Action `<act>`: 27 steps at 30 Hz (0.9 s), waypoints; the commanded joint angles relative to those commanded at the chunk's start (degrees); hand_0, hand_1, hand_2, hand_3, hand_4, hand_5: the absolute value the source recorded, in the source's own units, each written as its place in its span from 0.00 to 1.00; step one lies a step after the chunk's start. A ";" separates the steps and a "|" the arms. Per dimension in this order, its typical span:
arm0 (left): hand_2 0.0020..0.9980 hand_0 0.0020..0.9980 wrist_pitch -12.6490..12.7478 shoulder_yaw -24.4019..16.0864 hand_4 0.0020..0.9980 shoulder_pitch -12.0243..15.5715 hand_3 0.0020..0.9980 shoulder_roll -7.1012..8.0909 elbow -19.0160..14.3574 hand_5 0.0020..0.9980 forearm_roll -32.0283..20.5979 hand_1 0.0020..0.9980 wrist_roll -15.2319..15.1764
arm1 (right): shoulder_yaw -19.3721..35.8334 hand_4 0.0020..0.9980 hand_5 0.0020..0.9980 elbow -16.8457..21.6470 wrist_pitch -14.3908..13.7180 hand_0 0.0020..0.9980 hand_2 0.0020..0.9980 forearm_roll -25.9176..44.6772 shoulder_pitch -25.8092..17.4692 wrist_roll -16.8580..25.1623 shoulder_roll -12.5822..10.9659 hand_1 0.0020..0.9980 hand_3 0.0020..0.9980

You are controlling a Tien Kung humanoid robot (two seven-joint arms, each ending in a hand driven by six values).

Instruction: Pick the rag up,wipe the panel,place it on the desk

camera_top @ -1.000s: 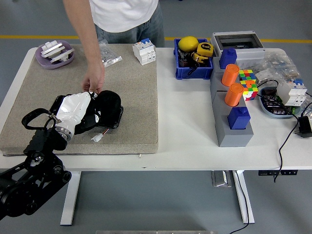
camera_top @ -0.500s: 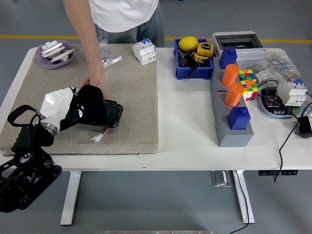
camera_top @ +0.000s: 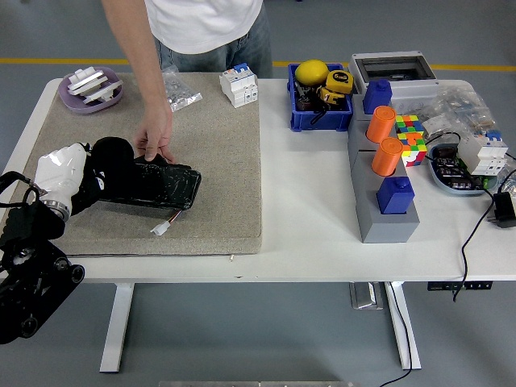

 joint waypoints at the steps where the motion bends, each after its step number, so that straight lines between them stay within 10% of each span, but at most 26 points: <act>1: 0.55 0.26 -0.06 -0.36 0.08 0.04 0.49 0.00 0.15 0.00 0.01 0.44 0.16 | 0.04 0.91 0.42 0.01 -0.02 0.75 0.63 -0.01 -0.01 0.01 0.01 0.62 0.56; 27: 0.55 0.27 0.48 3.53 0.10 -0.33 0.49 -0.23 -1.60 0.00 -1.96 0.44 0.04 | -0.02 0.92 0.42 0.02 -0.12 0.75 0.63 -0.08 -0.01 0.10 0.02 0.62 0.56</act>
